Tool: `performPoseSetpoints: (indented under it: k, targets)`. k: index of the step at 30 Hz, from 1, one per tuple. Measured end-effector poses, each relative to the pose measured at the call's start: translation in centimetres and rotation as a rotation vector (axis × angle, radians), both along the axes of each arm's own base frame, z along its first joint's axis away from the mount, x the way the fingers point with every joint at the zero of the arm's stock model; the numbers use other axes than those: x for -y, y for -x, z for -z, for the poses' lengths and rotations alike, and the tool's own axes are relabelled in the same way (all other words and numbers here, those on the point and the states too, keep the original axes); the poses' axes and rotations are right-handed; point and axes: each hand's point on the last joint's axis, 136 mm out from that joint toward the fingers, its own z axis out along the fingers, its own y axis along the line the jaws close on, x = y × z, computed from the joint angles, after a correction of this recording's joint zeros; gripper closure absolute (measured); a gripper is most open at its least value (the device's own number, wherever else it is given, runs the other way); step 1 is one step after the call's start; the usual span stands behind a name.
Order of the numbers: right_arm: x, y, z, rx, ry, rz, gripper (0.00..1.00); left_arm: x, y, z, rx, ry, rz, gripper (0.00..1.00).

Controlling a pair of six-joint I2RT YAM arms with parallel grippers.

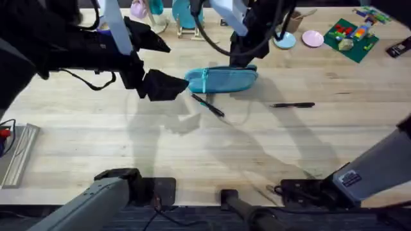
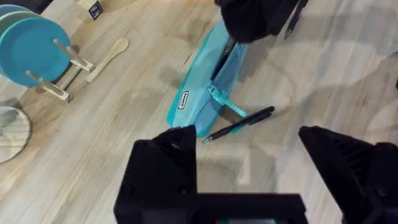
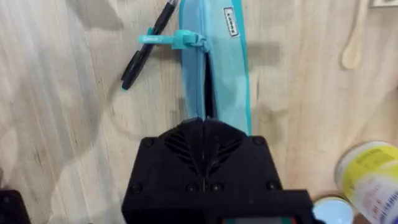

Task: Unzip the bag, pick up the pens from the table one at a time and place them inside, then zip the bag closed.

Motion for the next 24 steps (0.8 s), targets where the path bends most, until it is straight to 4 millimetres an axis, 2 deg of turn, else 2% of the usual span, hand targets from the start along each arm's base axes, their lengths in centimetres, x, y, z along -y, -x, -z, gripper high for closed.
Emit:
performPoseSetpoints:
  k: [6,18,24]
  targets:
    - [-0.2,-0.4,2.1,-0.043,0.022,0.003,0.971,0.0,0.0,0.0,0.0,0.0,0.0,0.006]
    - [-0.6,-1.2,3.9,-0.059,0.031,0.003,0.97,0.0,0.0,0.0,0.0,0.0,0.0,0.007]
    - [-1.0,-2.3,5.0,-0.039,0.033,0.006,0.971,0.0,0.0,0.0,0.0,0.0,0.0,0.008]
